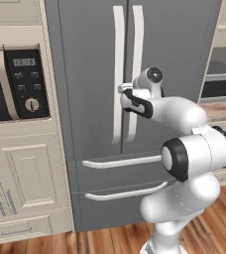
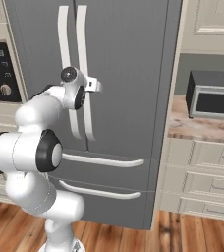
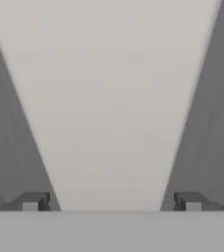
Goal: Take the cakes from the fridge and place them on the empty tray on the dining counter.
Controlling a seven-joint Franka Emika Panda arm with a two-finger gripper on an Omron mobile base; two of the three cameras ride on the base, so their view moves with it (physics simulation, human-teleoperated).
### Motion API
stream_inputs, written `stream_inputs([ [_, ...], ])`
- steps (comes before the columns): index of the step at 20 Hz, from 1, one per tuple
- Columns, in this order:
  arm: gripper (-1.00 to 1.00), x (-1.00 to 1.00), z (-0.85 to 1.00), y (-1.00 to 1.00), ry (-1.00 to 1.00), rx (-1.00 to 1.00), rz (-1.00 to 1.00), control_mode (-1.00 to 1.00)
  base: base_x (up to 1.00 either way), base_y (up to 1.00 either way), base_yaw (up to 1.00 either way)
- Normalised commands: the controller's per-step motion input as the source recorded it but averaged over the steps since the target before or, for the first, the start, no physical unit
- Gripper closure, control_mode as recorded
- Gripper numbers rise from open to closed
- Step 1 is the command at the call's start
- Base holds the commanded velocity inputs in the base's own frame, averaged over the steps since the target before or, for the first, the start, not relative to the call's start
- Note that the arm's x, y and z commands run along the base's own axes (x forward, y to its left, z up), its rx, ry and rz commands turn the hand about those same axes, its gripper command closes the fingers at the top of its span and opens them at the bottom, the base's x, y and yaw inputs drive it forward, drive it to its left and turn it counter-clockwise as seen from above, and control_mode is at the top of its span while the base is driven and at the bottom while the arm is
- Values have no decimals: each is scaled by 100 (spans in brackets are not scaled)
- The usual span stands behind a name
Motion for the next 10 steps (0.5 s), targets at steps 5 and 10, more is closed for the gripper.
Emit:
stream_inputs([
  [5, -100, 54, -39, 0, -2, 0, 0, -100, 0, 0, 0],
  [10, -100, 56, -36, 0, -1, 0, 0, -100, 0, 0, 0],
])
